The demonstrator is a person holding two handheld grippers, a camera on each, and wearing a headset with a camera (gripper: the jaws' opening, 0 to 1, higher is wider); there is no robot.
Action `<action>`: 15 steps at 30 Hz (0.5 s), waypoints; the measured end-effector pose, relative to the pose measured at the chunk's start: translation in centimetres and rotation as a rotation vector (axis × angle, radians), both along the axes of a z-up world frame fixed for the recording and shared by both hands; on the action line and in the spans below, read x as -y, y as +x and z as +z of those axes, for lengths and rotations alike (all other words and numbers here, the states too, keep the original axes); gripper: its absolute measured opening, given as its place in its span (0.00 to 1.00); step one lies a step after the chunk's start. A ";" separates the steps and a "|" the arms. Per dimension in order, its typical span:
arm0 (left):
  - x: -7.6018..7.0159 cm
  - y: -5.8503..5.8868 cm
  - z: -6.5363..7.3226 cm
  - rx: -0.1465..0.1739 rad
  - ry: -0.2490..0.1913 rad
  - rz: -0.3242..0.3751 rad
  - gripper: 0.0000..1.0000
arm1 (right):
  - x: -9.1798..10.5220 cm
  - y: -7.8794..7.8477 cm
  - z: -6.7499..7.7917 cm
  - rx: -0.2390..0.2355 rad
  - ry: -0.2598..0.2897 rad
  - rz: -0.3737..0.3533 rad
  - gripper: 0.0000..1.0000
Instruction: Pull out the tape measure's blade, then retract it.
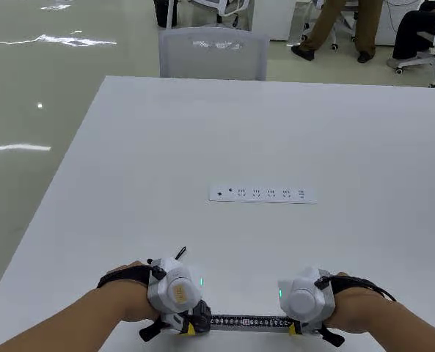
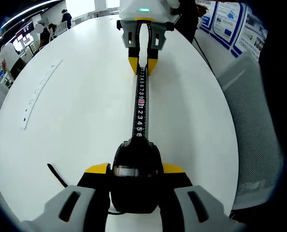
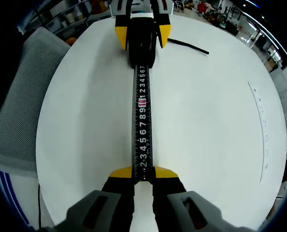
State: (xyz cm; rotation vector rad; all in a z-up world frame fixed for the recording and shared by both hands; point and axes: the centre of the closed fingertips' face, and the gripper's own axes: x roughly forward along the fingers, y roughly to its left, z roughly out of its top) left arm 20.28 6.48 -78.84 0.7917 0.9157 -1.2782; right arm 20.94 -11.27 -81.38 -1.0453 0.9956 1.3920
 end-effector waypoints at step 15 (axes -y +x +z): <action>0.0 0.0 0.2 -0.003 0.007 -0.005 0.34 | 1.4 0.2 0.1 0.002 -0.024 -0.005 0.13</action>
